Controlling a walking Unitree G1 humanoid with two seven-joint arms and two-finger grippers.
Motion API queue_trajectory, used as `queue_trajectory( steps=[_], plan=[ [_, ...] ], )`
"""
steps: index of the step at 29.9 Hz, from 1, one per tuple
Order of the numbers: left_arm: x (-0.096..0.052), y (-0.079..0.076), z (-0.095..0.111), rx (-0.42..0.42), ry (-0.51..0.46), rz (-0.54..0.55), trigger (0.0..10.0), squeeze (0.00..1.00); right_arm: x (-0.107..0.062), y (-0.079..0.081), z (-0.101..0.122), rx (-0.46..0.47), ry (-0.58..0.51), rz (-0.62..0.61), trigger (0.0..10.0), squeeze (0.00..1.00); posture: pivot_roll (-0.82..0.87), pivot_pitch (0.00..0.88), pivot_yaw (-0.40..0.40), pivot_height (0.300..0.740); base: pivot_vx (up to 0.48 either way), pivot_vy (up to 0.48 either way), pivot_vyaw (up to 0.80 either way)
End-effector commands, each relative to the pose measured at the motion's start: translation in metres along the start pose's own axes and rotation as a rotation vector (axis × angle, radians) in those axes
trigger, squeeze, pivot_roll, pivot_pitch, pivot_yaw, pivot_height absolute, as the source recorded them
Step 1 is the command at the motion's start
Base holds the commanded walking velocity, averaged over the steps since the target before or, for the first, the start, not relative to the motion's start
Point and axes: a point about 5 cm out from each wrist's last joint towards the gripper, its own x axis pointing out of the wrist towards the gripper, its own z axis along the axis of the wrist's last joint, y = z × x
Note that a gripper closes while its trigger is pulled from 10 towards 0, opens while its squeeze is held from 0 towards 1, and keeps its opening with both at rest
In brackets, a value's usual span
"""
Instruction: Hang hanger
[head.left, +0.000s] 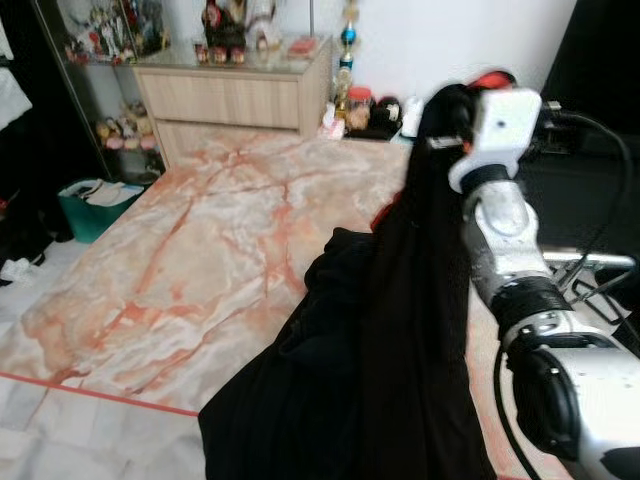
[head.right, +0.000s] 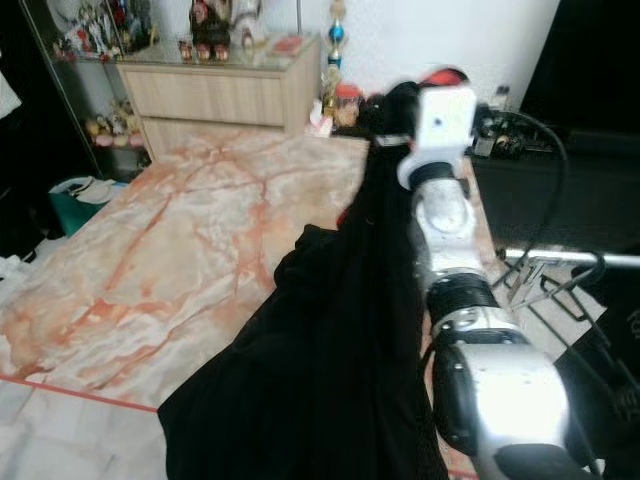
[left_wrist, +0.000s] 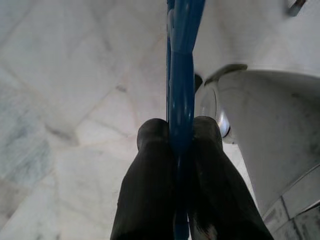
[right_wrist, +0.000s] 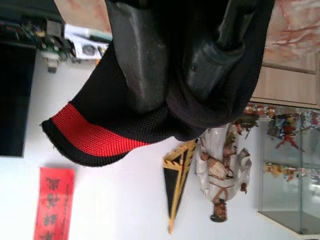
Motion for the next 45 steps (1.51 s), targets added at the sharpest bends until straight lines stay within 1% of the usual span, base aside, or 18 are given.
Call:
queue_trajectory(
  steps=[1, 2, 8, 10, 12, 14, 15, 17, 18, 19, 22, 23, 24, 25, 26, 32, 38, 45],
  plan=[
    [-0.001, 0.005, -0.006, 0.016, 0.025, 0.013, 10.0, 0.0, -0.006, 0.011, -0.013, -0.018, 0.054, 0.03, 10.0, 0.0, 0.13, 0.0, 0.004, 0.74, 0.0, 0.0, 0.0],
    [-0.002, 0.006, -0.006, 0.017, 0.026, 0.012, 10.0, 0.0, -0.014, 0.01, -0.025, -0.011, 0.088, 0.033, 10.0, 0.0, 0.13, 0.0, 0.005, 0.74, 0.0, 0.0, 0.0],
    [-0.002, 0.006, -0.008, 0.026, 0.035, 0.005, 10.0, 0.0, -0.039, 0.007, -0.062, -0.03, 0.216, 0.039, 10.0, 0.0, 0.12, 0.0, 0.009, 0.74, 0.0, 0.0, 0.0],
    [-0.002, 0.006, -0.008, 0.027, 0.035, 0.004, 10.0, 0.0, -0.044, 0.006, -0.068, -0.03, 0.234, 0.037, 10.0, 0.0, 0.12, 0.0, 0.009, 0.74, 0.0, 0.0, 0.0],
    [-0.002, 0.005, -0.008, 0.024, 0.035, 0.001, 10.0, 0.0, -0.064, 0.002, -0.085, -0.02, 0.274, 0.031, 10.0, 0.0, 0.12, 0.0, 0.007, 0.74, 0.0, 0.0, 0.0],
    [-0.002, 0.005, -0.008, 0.025, 0.036, 0.001, 10.0, 0.0, -0.07, 0.001, -0.089, -0.016, 0.282, 0.025, 10.0, 0.0, 0.12, 0.0, 0.007, 0.74, 0.0, 0.0, 0.0],
    [-0.002, 0.006, -0.009, 0.025, 0.035, 0.0, 10.0, 0.0, -0.083, -0.002, -0.094, -0.009, 0.288, 0.015, 10.0, 0.0, 0.12, 0.0, 0.006, 0.74, 0.0, 0.0, 0.0],
    [-0.002, 0.006, -0.009, 0.025, 0.036, 0.0, 10.0, 0.0, -0.086, -0.002, -0.095, -0.007, 0.289, 0.012, 10.0, 0.0, 0.12, 0.0, 0.003, 0.74, 0.0, 0.0, 0.0],
    [-0.002, 0.006, -0.009, 0.026, 0.036, 0.0, 10.0, 0.0, -0.093, -0.003, -0.096, -0.003, 0.289, 0.011, 10.0, 0.99, 0.12, 0.0, 0.001, 0.74, 0.0, 0.0, 0.0],
    [-0.002, 0.006, -0.01, 0.031, 0.037, 0.001, 10.0, 0.0, -0.11, -0.006, -0.097, 0.005, 0.295, -0.01, 10.0, 1.0, 0.12, 0.0, 0.0, 0.74, 0.0, 0.0, 0.0],
    [-0.002, 0.006, -0.01, 0.033, 0.038, 0.002, 10.0, 0.0, -0.118, -0.008, -0.097, 0.005, 0.3, -0.022, 10.0, 1.0, 0.12, 0.0, 0.0, 0.74, 0.0, 0.0, 0.0],
    [-0.002, 0.006, -0.01, 0.037, 0.04, 0.0, 10.0, 0.0, -0.129, -0.008, -0.097, -0.003, 0.314, -0.026, 10.0, 1.0, 0.12, 0.0, 0.002, 0.74, 0.0, 0.0, 0.0],
    [-0.002, 0.006, -0.01, 0.037, 0.04, 0.0, 10.0, 0.0, -0.129, -0.008, -0.097, -0.003, 0.314, -0.026, 10.0, 1.0, 0.12, 0.0, 0.002, 0.74, 0.0, 0.0, 0.0],
    [-0.002, 0.006, -0.01, 0.044, 0.041, -0.002, 10.0, 0.0, -0.145, -0.004, -0.095, 0.011, 0.333, -0.027, 10.0, 1.0, 0.11, 0.0, 0.004, 0.74, 0.0, 0.0, 0.0],
    [-0.002, 0.006, -0.01, 0.046, 0.042, -0.003, 10.0, 0.0, -0.149, -0.003, -0.095, 0.016, 0.337, -0.024, 10.0, 1.0, 0.11, 0.0, 0.005, 0.74, 0.0, 0.0, 0.0],
    [-0.002, 0.006, -0.01, 0.054, 0.043, -0.005, 10.0, 0.0, -0.167, 0.003, -0.087, 0.04, 0.358, -0.017, 10.0, 1.0, 0.11, 0.0, 0.0, 0.74, 0.0, 0.0, 0.0],
    [-0.002, 0.006, -0.01, 0.058, 0.042, -0.006, 10.0, 0.0, -0.179, 0.003, -0.091, 0.053, 0.396, -0.034, 10.0, 1.0, 0.11, 0.0, 0.0, 0.74, 0.0, 0.0, 0.0],
    [-0.002, 0.006, -0.01, 0.064, 0.043, -0.008, 10.0, 0.0, -0.204, -0.001, -0.087, 0.058, 0.466, -0.089, 10.0, 1.0, 0.11, 0.0, -0.003, 0.74, 0.0, 0.0, 0.0]
  ],
)
